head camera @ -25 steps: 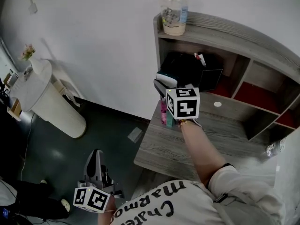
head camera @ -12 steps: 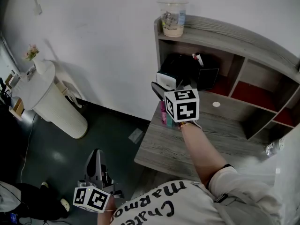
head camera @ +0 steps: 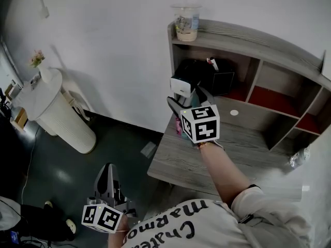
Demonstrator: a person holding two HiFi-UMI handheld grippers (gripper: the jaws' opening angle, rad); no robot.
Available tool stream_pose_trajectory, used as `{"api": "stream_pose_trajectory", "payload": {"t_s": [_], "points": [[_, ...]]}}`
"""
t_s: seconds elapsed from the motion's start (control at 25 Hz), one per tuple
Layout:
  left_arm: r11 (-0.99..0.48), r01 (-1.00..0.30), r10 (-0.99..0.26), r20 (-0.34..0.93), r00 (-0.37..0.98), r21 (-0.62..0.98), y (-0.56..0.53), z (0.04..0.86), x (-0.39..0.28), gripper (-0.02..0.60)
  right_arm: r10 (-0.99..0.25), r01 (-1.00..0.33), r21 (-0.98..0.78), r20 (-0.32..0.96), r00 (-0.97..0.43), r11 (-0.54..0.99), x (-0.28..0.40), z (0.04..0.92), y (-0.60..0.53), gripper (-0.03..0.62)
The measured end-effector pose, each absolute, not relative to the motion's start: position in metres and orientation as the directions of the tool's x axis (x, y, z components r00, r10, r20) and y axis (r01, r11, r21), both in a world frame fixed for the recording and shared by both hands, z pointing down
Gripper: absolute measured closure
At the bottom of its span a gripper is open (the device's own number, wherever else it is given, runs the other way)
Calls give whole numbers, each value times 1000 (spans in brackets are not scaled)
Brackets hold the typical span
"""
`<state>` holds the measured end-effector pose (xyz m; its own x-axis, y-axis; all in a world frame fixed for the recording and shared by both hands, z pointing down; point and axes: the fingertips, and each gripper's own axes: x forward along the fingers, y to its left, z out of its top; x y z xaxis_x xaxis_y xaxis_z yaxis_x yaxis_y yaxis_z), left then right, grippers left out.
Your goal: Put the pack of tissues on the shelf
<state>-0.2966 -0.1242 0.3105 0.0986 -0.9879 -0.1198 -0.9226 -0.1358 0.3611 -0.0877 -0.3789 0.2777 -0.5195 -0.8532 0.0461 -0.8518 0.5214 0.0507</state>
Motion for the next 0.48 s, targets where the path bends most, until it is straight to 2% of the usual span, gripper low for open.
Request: {"api": "stream_pose_trajectory", "payload": {"t_s": [0.48], "points": [[-217,-909,-975,-127,183,356,-91,308,-263,554,-818,-822,14,109,-565,570,-79,305,-305,184]]}}
